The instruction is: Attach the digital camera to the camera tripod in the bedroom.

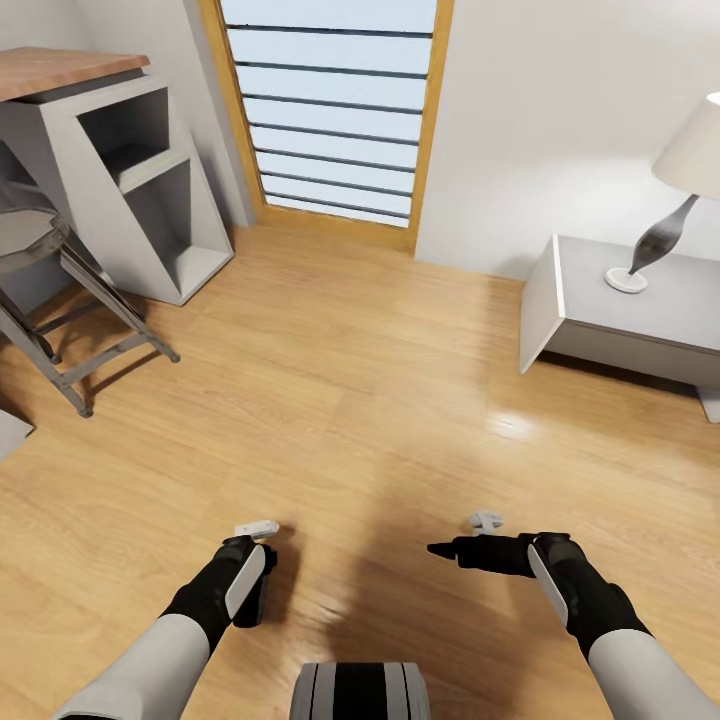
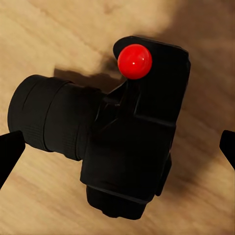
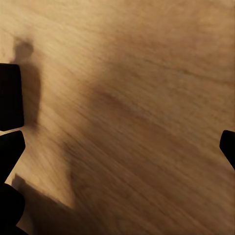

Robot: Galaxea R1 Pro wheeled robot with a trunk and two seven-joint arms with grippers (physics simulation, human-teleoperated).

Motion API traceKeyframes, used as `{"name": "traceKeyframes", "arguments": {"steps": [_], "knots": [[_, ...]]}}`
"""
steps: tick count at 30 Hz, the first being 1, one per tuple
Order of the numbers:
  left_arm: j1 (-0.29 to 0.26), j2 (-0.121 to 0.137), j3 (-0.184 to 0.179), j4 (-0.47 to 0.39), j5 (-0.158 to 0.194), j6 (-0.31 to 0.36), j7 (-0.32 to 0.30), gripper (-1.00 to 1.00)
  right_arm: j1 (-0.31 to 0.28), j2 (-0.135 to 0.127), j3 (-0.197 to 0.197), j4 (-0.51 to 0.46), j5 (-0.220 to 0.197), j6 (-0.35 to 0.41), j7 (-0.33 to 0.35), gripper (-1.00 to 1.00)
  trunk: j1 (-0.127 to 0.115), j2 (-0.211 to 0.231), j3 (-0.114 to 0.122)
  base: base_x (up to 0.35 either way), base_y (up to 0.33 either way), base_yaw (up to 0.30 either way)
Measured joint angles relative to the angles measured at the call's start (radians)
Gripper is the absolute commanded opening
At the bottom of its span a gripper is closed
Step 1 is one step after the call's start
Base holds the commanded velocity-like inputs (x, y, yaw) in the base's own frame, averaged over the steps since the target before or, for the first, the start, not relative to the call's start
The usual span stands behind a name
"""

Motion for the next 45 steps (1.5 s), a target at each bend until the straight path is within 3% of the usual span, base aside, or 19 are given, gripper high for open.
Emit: {"name": "traceKeyframes", "arguments": {"steps": [18,45], "knots": [[0.0,0.0,0.0,0.0,0.0,0.005,-0.001,1.0,0.0,0.0,0.0,0.0,0.0,-0.002,0.0,1.0,0.0,0.0,0.0,-0.003,0.0,0.0],[0.0,-0.002,0.001,0.001,0.001,0.001,-0.002,1.0,0.0,0.001,0.0,0.0,0.0,-0.002,0.001,1.0,0.0,0.0,0.0,-0.095,0.003,0.0]]}}
